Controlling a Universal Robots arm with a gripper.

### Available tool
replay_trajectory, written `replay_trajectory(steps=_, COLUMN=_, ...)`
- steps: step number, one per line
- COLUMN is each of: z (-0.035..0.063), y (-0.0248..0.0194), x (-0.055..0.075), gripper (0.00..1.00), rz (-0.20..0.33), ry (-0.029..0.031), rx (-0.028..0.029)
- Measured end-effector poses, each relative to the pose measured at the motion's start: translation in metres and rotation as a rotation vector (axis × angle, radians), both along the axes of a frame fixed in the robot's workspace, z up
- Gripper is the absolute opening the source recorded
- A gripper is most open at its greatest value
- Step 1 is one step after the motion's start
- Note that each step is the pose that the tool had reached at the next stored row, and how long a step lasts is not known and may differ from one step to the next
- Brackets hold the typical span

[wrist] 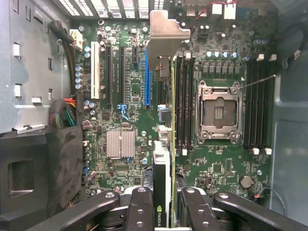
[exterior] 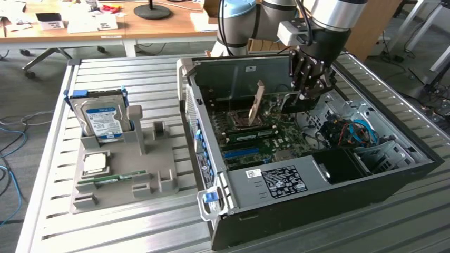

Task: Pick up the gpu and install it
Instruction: 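Insert the gpu into the slot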

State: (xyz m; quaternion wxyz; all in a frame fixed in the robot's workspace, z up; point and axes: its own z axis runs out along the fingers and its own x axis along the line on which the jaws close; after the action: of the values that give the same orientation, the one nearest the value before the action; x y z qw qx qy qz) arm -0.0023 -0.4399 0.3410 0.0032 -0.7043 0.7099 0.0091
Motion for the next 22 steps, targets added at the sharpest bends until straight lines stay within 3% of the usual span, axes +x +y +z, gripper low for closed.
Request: replay_trajectory(steps=22, z=-0.0033, y=0.0, x=0.0, gripper=0.27, rz=0.0, ry=0.0001, rx=-0.0001)
